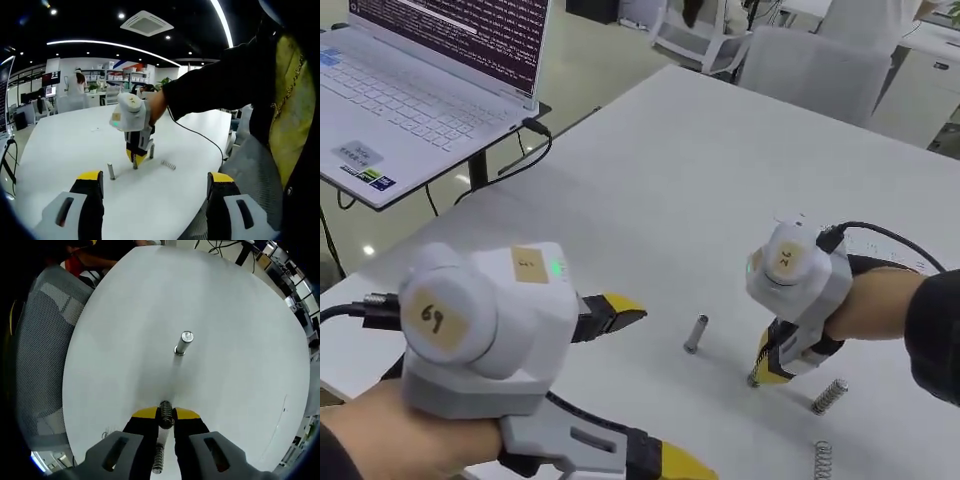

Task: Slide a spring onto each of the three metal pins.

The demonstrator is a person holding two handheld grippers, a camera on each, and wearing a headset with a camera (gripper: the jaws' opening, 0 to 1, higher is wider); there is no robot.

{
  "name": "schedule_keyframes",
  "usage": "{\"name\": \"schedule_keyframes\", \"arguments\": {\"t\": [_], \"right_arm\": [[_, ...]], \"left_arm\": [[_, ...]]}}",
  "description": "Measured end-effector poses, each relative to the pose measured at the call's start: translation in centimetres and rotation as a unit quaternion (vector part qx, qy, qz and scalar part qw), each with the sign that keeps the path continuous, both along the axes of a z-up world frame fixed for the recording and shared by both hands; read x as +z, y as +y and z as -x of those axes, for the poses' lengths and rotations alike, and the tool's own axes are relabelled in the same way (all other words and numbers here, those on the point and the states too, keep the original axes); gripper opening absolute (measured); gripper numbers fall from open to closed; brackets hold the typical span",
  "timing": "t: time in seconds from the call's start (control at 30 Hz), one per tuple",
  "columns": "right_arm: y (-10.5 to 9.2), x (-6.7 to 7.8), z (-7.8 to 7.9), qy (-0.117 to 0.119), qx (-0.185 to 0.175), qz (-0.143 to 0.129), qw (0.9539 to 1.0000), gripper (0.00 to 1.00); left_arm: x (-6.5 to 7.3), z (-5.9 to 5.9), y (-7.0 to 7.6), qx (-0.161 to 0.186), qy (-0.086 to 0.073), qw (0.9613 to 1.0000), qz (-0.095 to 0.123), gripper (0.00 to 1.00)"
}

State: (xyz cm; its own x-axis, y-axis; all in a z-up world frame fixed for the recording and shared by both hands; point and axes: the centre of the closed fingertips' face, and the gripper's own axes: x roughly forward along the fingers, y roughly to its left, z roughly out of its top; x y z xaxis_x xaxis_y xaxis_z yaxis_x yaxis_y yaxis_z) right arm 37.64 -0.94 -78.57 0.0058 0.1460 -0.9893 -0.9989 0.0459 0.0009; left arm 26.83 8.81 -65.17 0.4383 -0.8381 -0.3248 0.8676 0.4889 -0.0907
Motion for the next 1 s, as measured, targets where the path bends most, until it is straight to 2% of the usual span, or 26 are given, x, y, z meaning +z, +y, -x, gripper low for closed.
{"name": "schedule_keyframes", "arguments": {"t": [0.27, 0.67, 1.0], "right_arm": [[0.2, -0.1, 0.1, 0.005, -0.003, -0.007, 1.0, 0.1], [0.1, 0.4, 0.0, -0.001, -0.011, -0.019, 0.9998, 0.17], [0.2, 1.9, -0.3, -0.013, -0.03, -0.047, 0.9984, 0.24]], "left_arm": [[-0.1, 0.0, 0.0, 0.002, 0.003, 1.0, 0.001, 0.82], [-0.1, 0.0, 0.0, 0.0, 0.003, 1.0, 0.0, 0.81], [-0.2, 0.0, 0.0, -0.003, 0.003, 1.0, -0.005, 0.81]]}}
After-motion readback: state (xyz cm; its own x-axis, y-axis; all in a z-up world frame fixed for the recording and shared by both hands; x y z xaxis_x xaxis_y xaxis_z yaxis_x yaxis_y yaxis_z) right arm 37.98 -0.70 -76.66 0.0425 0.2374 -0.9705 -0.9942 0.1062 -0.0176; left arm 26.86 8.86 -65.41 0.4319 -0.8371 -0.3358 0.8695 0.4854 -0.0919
